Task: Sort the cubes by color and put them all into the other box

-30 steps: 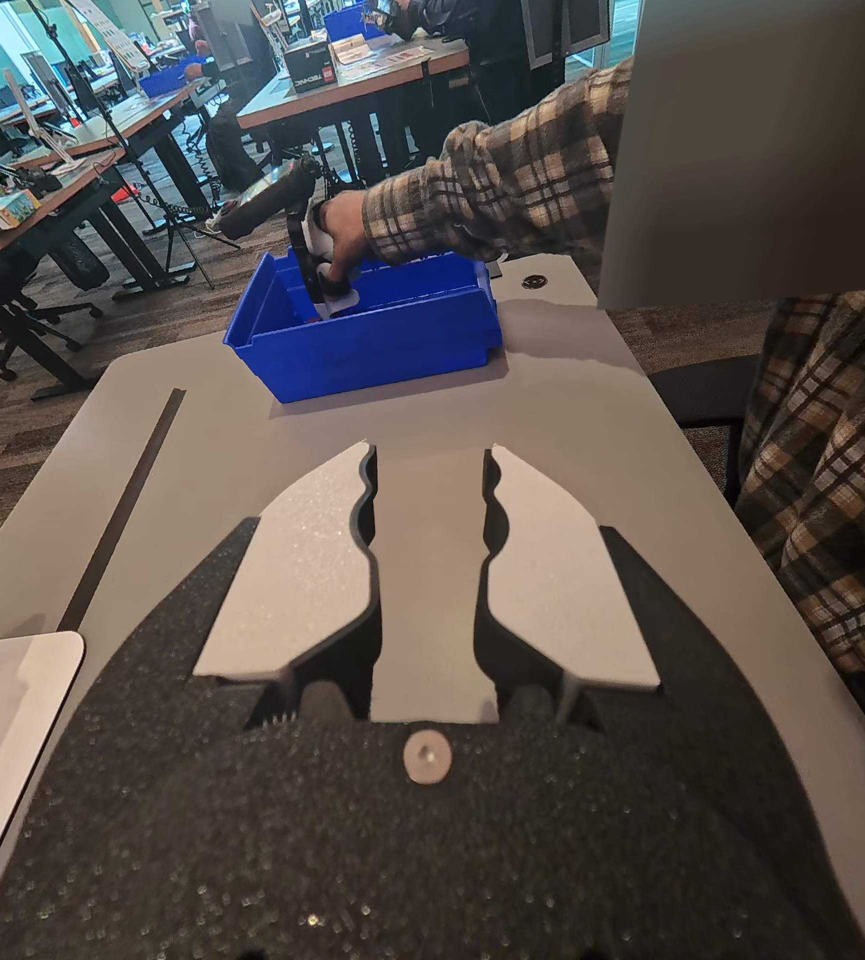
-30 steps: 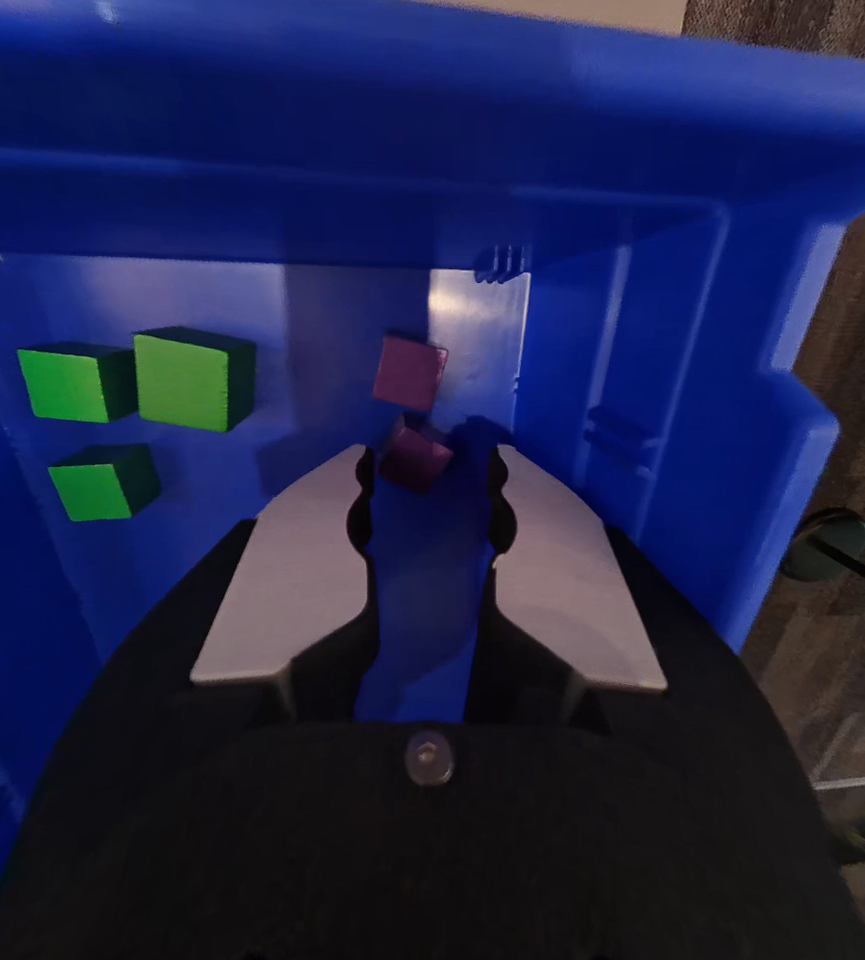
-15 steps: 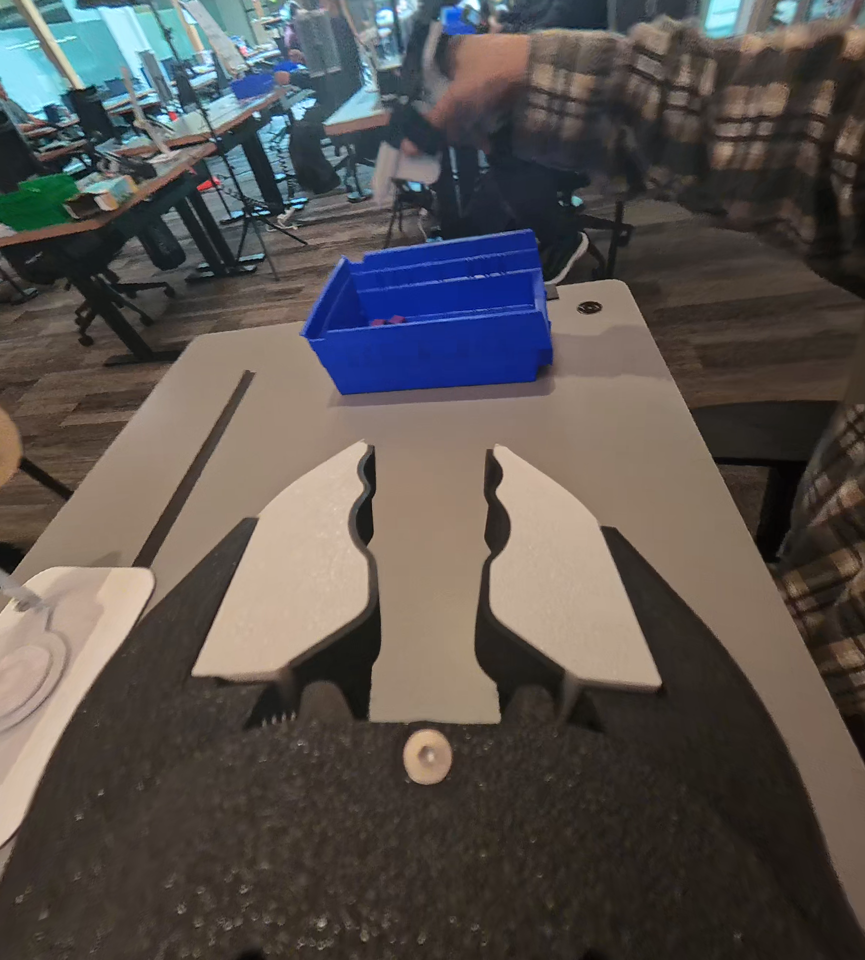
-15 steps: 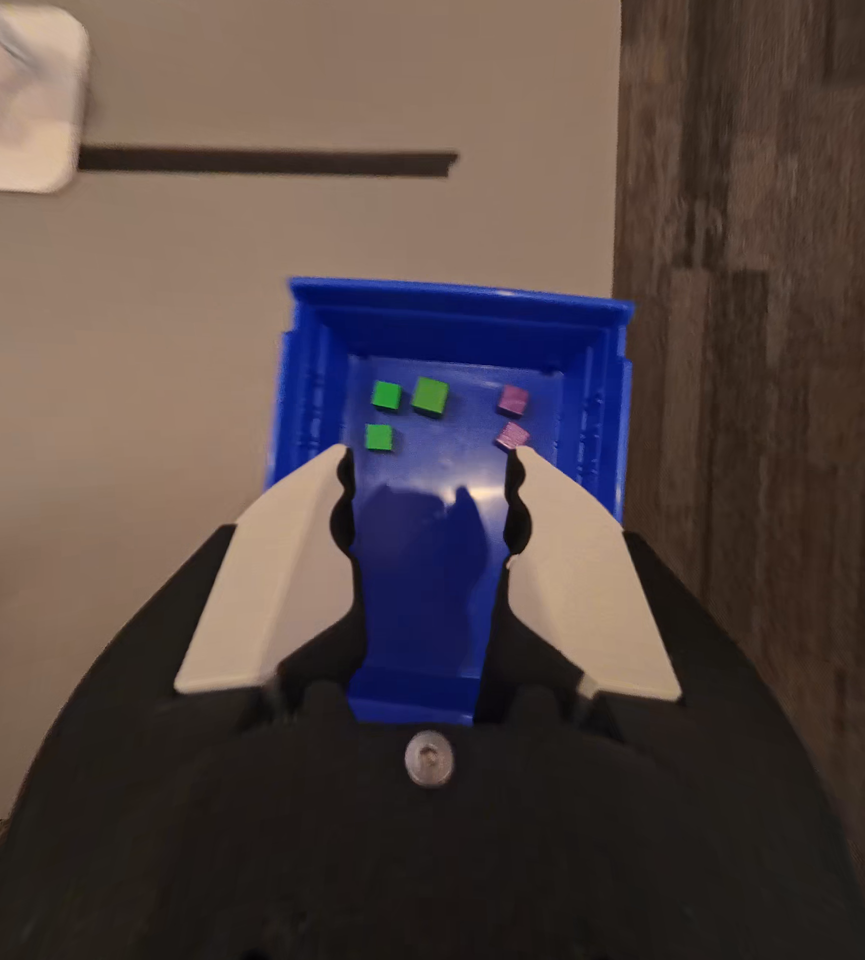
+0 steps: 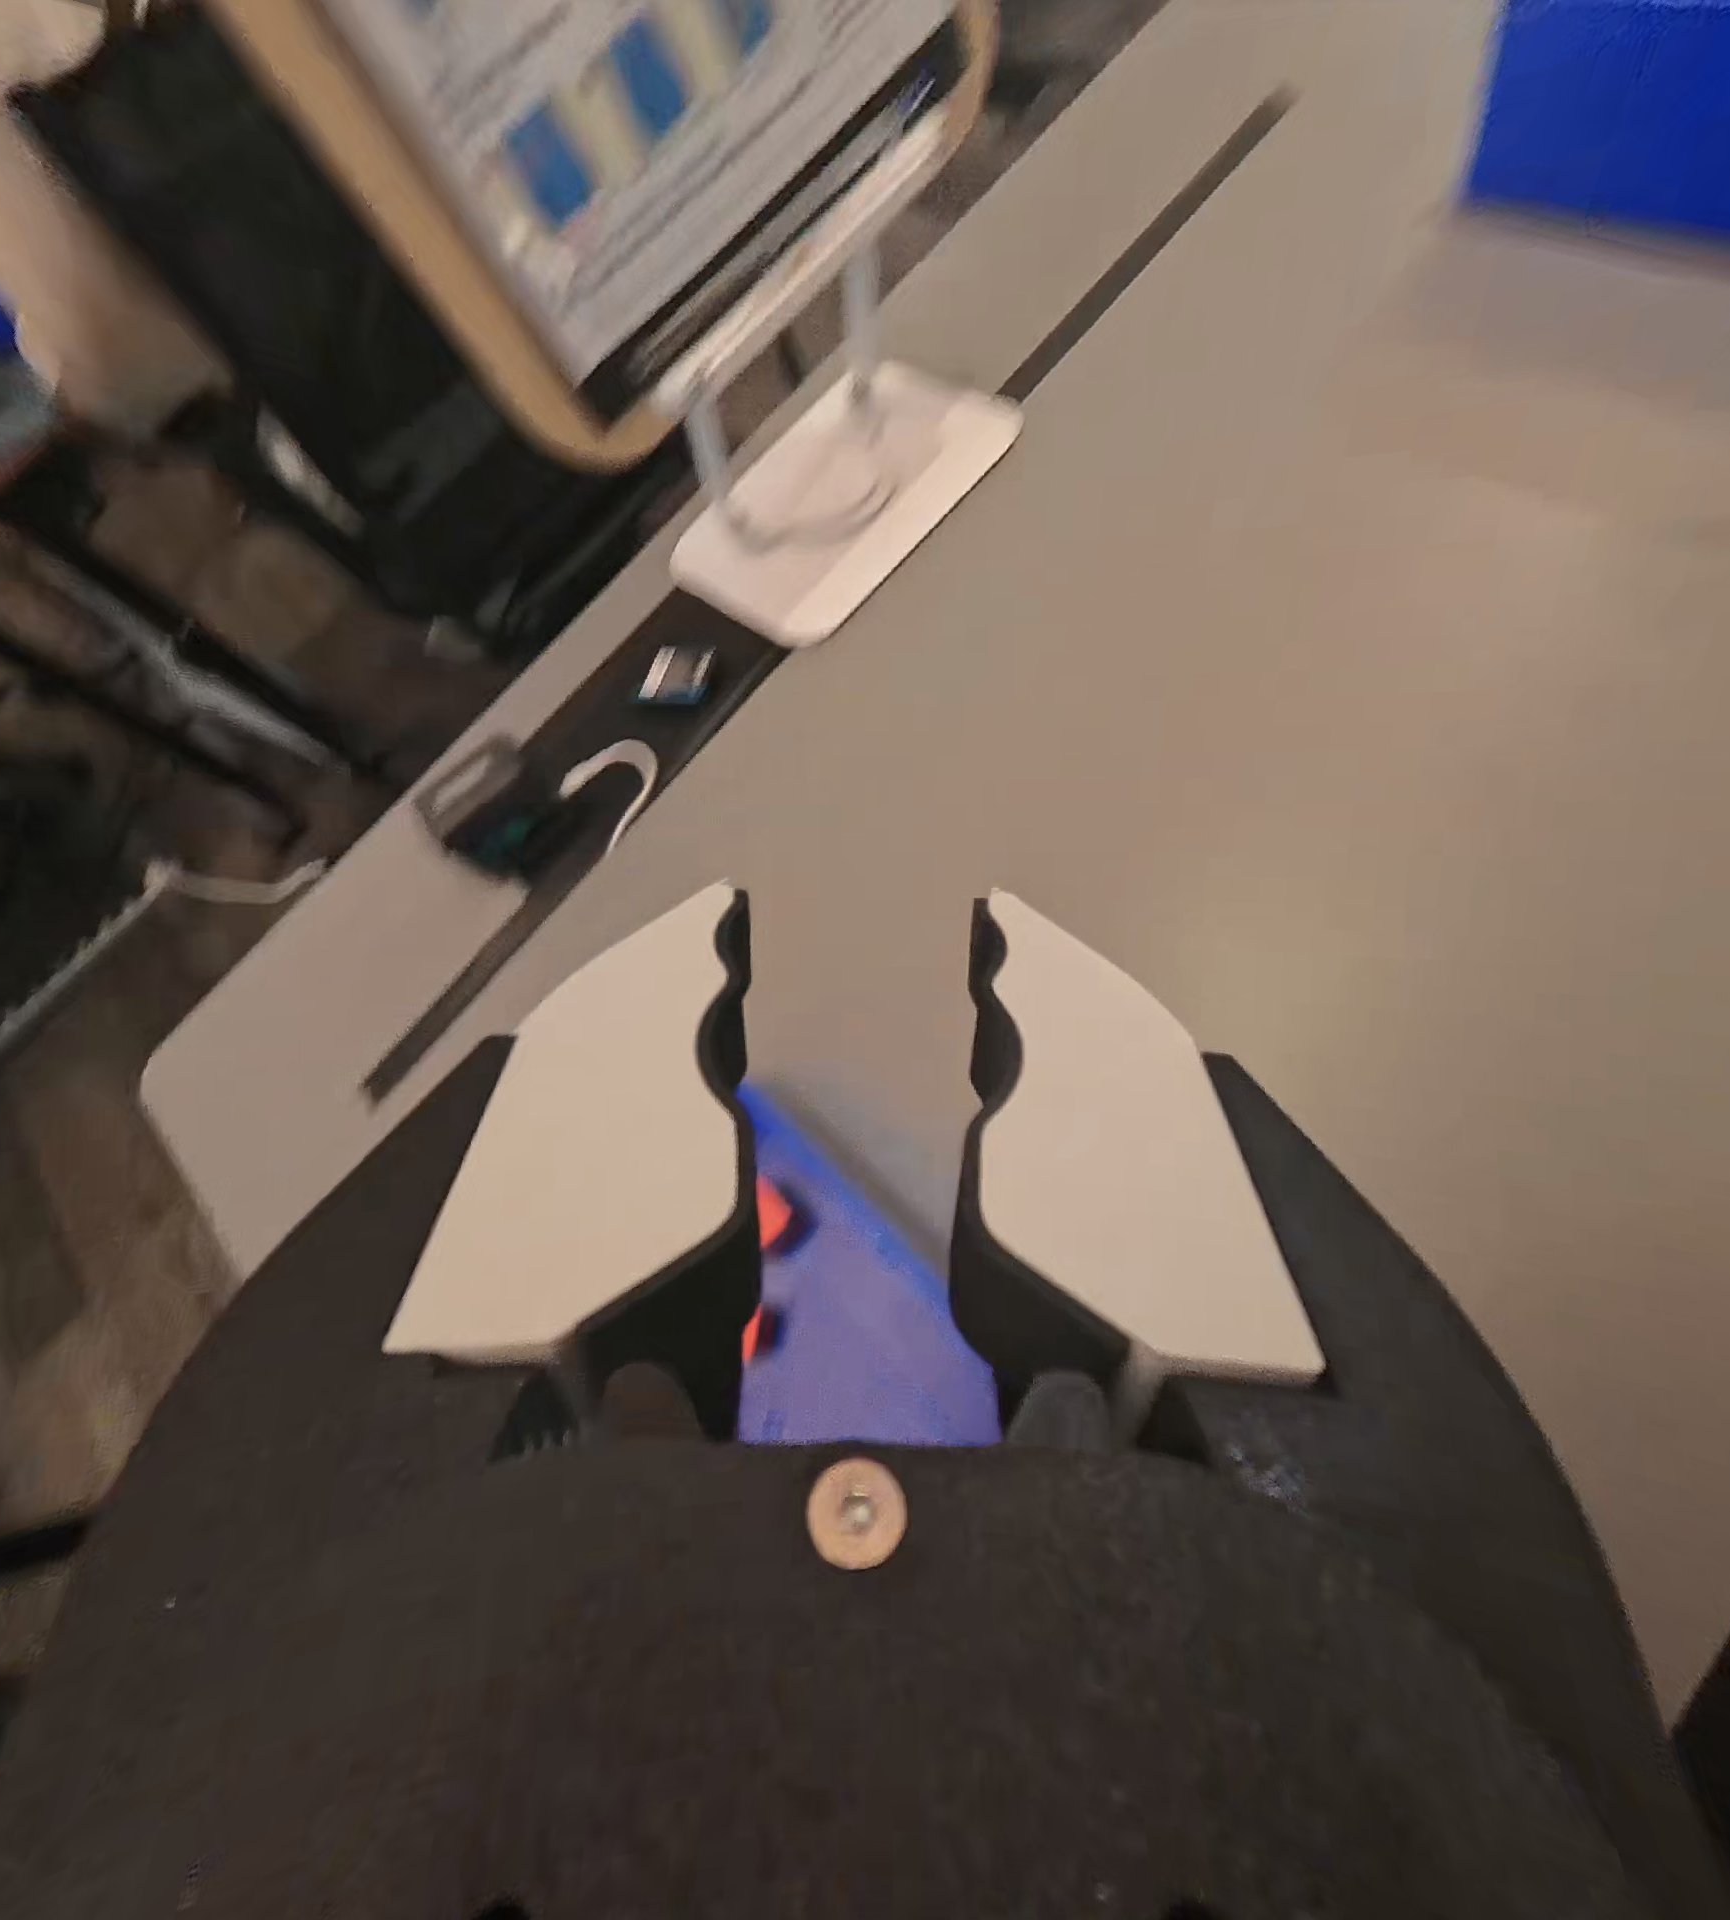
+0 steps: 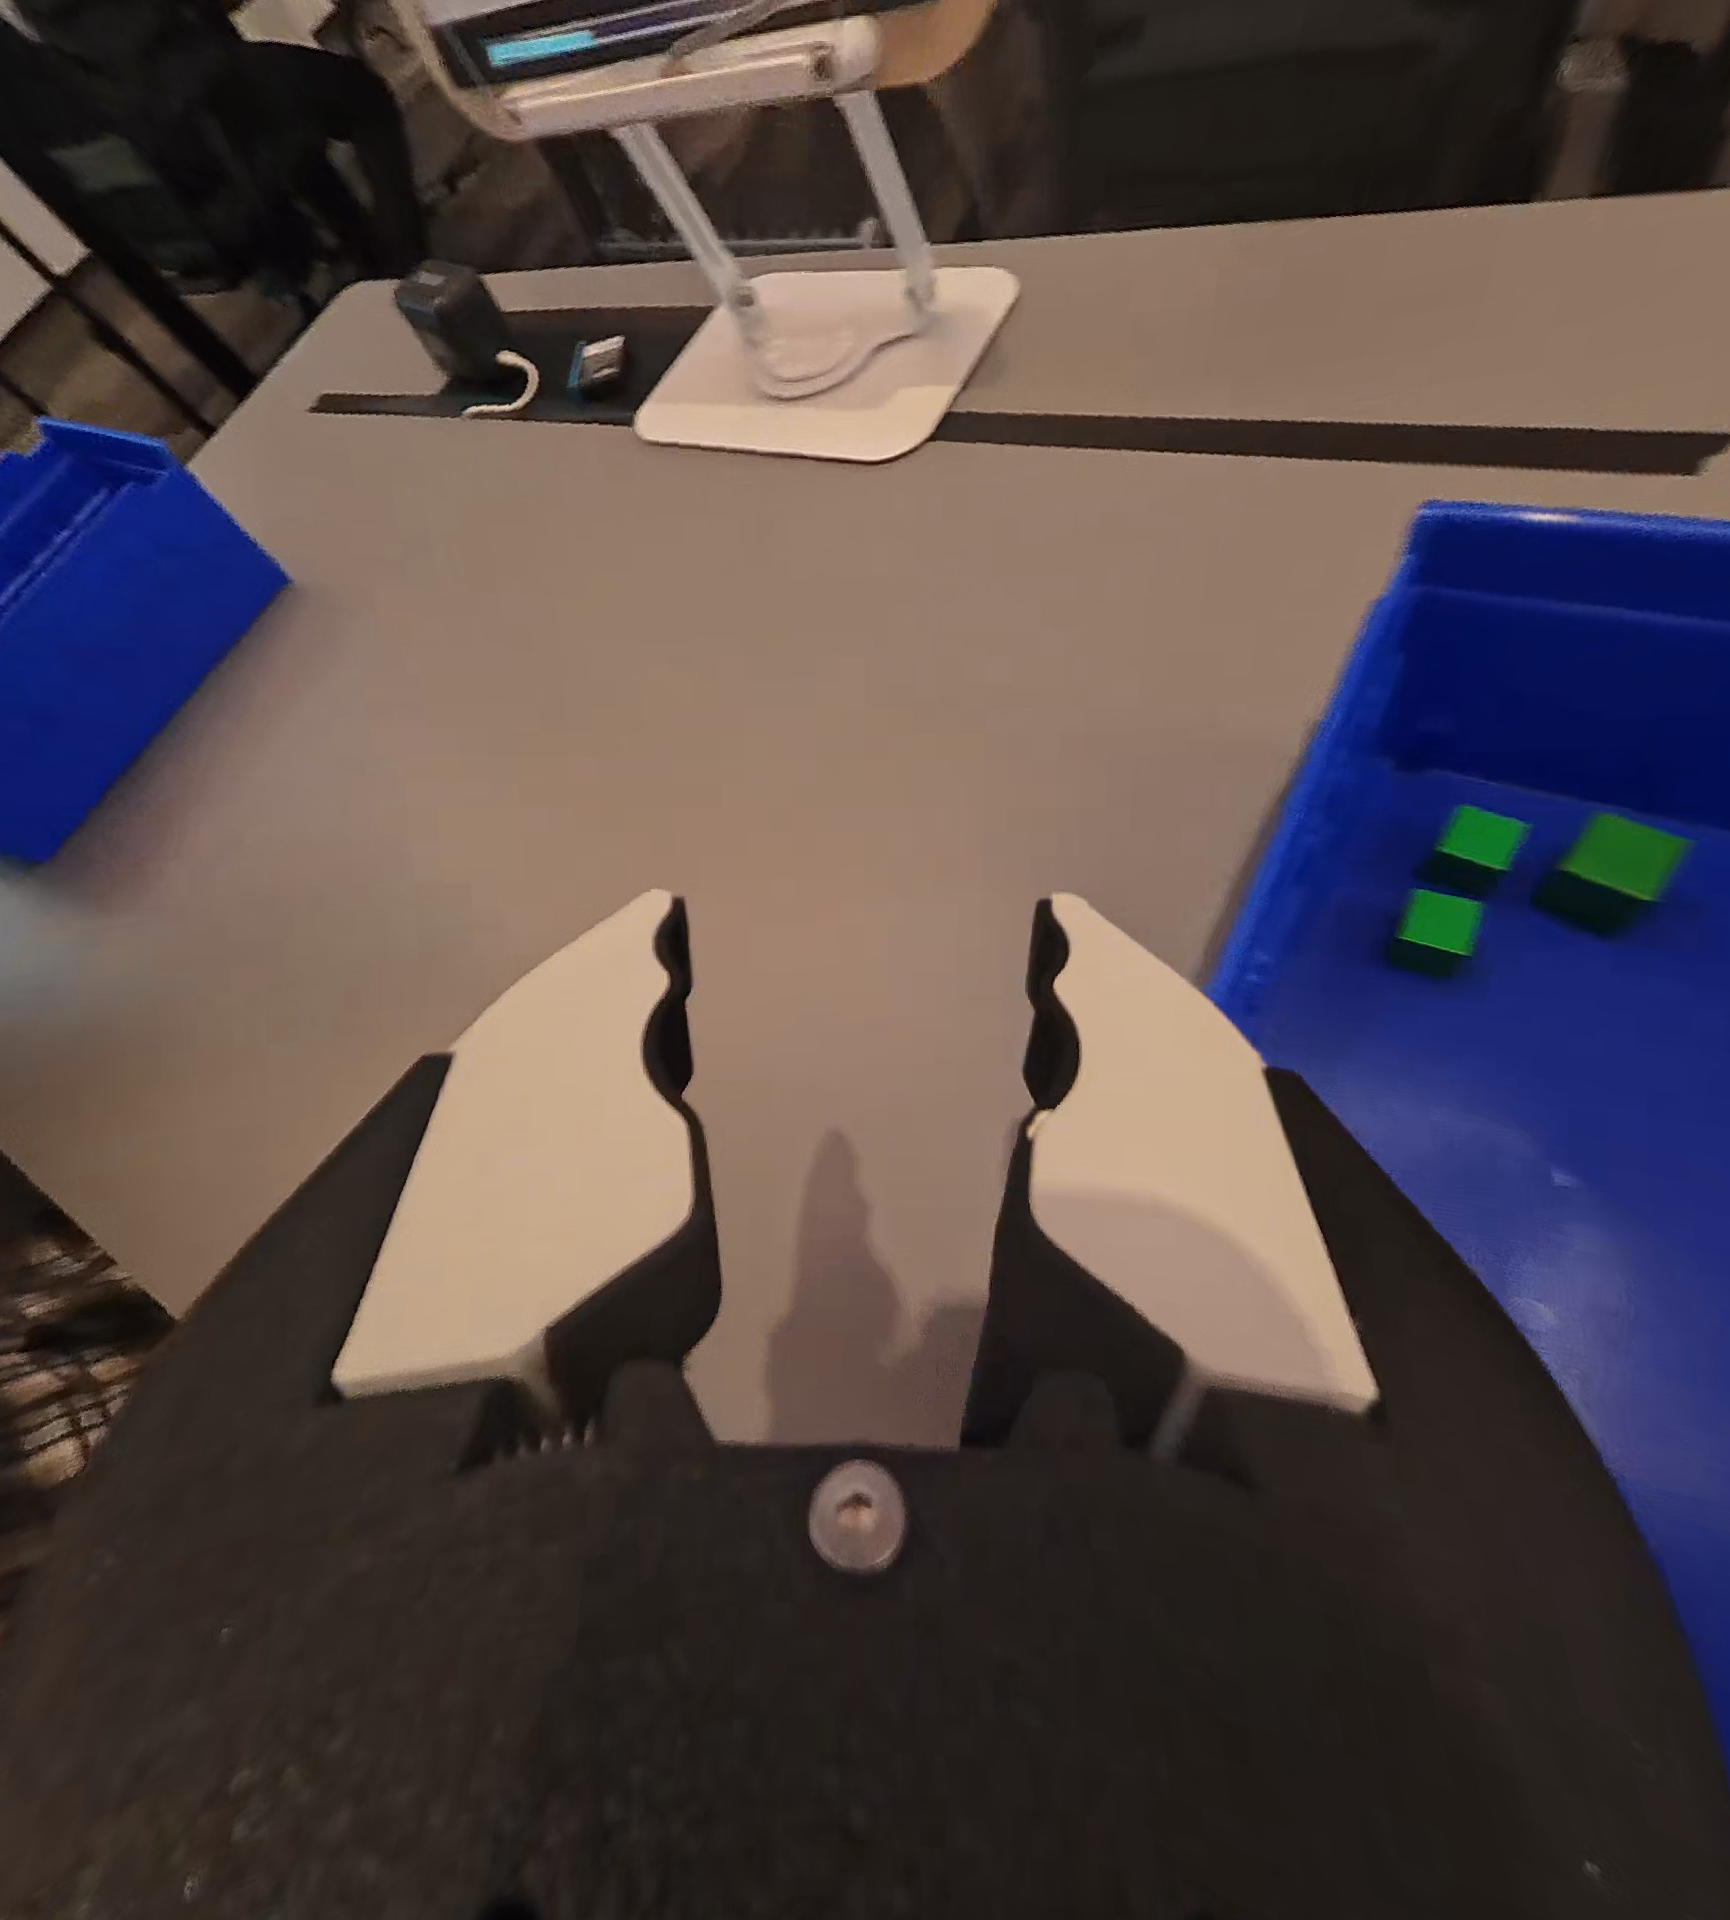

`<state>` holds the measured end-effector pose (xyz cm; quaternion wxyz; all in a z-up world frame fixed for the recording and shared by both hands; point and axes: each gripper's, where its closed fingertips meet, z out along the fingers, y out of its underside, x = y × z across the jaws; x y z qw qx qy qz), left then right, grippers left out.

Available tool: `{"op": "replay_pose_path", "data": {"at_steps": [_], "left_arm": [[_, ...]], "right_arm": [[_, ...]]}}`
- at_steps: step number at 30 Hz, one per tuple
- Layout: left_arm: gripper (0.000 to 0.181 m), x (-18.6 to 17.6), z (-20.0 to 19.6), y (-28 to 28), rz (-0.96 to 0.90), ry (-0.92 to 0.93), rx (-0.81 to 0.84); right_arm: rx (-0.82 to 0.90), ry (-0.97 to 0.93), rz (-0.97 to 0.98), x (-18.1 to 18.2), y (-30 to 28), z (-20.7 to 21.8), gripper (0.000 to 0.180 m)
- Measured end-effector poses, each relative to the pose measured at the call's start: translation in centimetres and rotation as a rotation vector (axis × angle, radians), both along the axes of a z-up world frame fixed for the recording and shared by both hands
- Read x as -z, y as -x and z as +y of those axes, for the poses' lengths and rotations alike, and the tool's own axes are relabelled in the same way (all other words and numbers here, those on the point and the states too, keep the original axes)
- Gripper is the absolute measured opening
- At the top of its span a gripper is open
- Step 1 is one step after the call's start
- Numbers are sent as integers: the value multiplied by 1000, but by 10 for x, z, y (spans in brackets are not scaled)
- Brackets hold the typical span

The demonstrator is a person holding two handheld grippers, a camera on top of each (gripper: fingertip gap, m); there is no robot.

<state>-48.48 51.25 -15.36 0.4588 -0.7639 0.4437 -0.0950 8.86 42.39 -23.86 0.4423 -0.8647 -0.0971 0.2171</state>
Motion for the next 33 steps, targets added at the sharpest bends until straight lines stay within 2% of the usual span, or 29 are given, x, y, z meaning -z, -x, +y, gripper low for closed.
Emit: {"op": "replay_pose_path", "data": {"at_steps": [4, 9, 11, 15, 21, 33], "left_arm": [[39, 43, 18, 86, 106, 120, -152], [39, 114, 23, 142, 462, 285, -22], [40, 131, 25, 160, 602, 348, 29], [37, 150, 41, 180, 766, 394, 120], [42, 185, 61, 200, 1024, 432, 229], [38, 218, 76, 216, 1230, 477, 312]], "right_arm": [[-67, -32, 38, 16, 37, -3, 61], [-170, -41, 46, 28, 70, -7, 61], [-188, -36, 46, 28, 76, -9, 61], [-220, -58, 80, 20, 87, -12, 63], [-233, -60, 32, 17, 97, -15, 66], [-256, -41, 3, 17, 109, -7, 68]]}}
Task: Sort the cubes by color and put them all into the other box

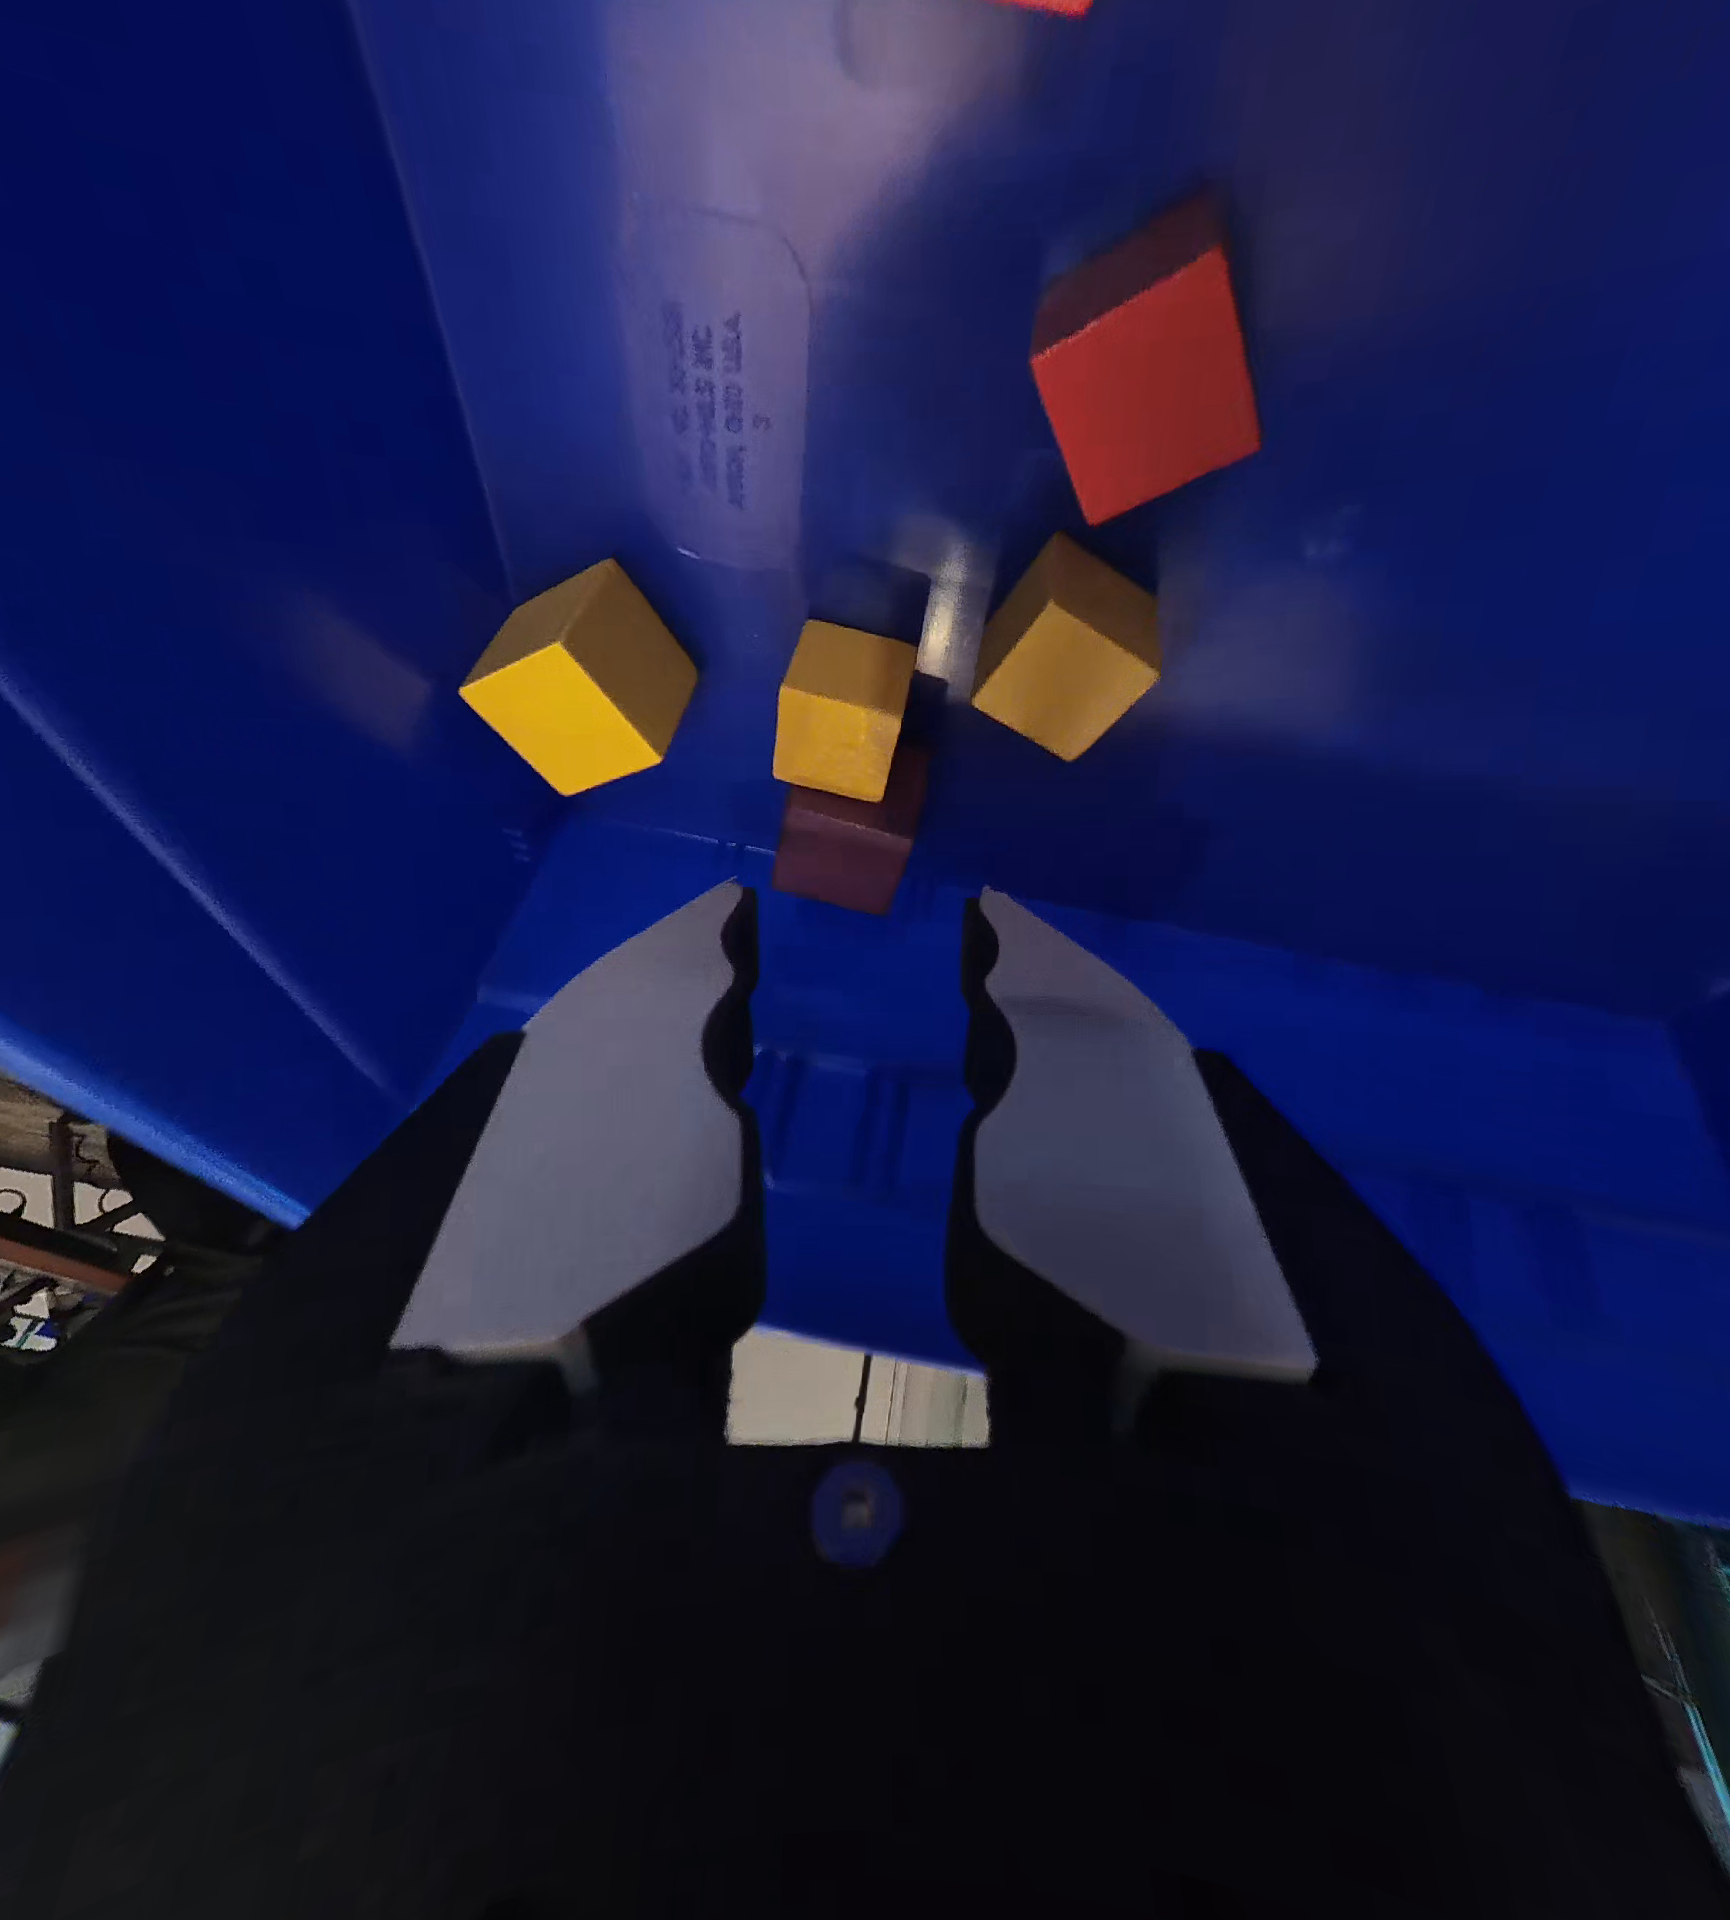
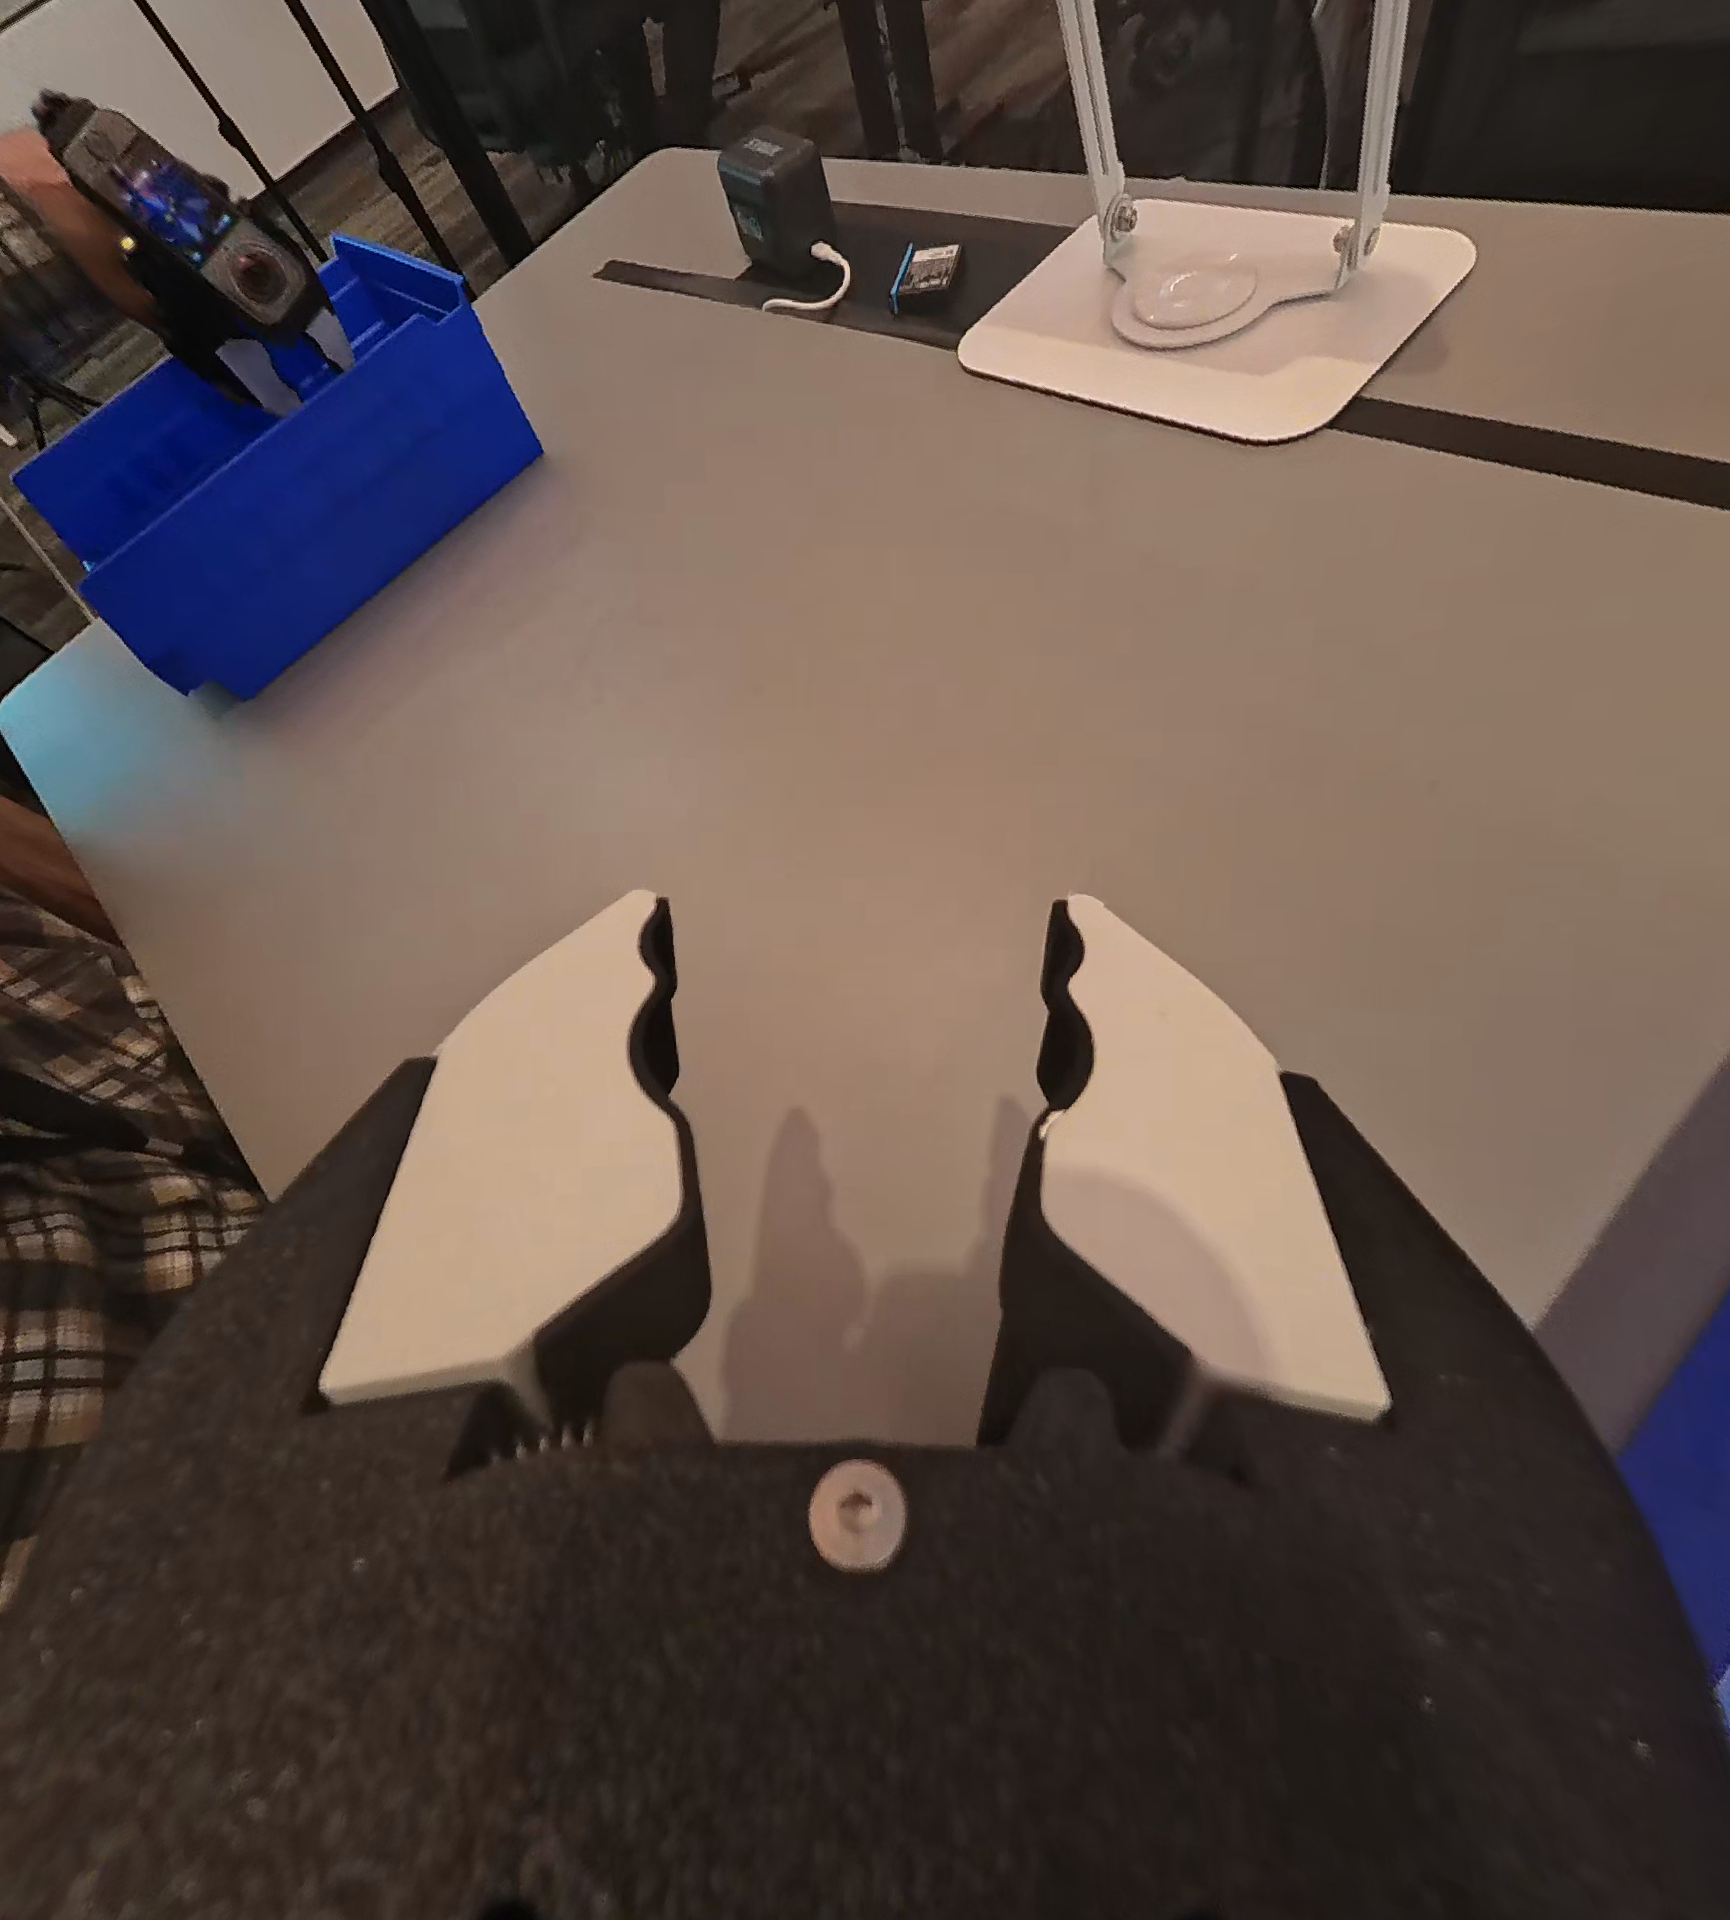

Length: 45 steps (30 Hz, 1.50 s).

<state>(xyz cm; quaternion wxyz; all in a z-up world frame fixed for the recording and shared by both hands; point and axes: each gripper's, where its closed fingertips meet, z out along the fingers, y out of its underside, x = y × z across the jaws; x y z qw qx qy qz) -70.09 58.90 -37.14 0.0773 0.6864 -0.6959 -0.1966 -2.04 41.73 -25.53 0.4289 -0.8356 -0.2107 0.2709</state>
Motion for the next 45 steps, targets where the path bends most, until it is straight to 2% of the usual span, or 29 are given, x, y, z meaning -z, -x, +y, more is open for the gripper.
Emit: {"op": "replay_pose_path", "data": {"at_steps": [12, 22, 27, 31, 35, 39, 42, 45], "left_arm": [[35, 11, 6, 6, 53, -11, -17], [41, 17, 6, 7, 36, 0, -84], [29, 28, -1, 12, 50, 43, -149], [29, 22, -1, 10, 9, 26, -199], [29, -4, 2, 3, -114, -59, -251], [28, -52, 10, -21, -323, -223, -276], [28, -100, 10, -74, -580, -347, -249], [28, -145, -8, -162, -882, -397, -189]], "right_arm": [[-7, 0, 5, 3, -1, 1, 69], [-4, 3, 11, 3, -4, 1, 69], [-8, 3, 7, 3, -3, 0, 69], [-13, -10, 13, -1, -2, -2, 67], [-30, -9, 40, -1, 3, -6, 67], [-41, 2, 129, -1, 11, -9, 67], [-65, 21, 245, -3, 25, -9, 67], [-112, 72, 384, -5, 49, -4, 67]]}}
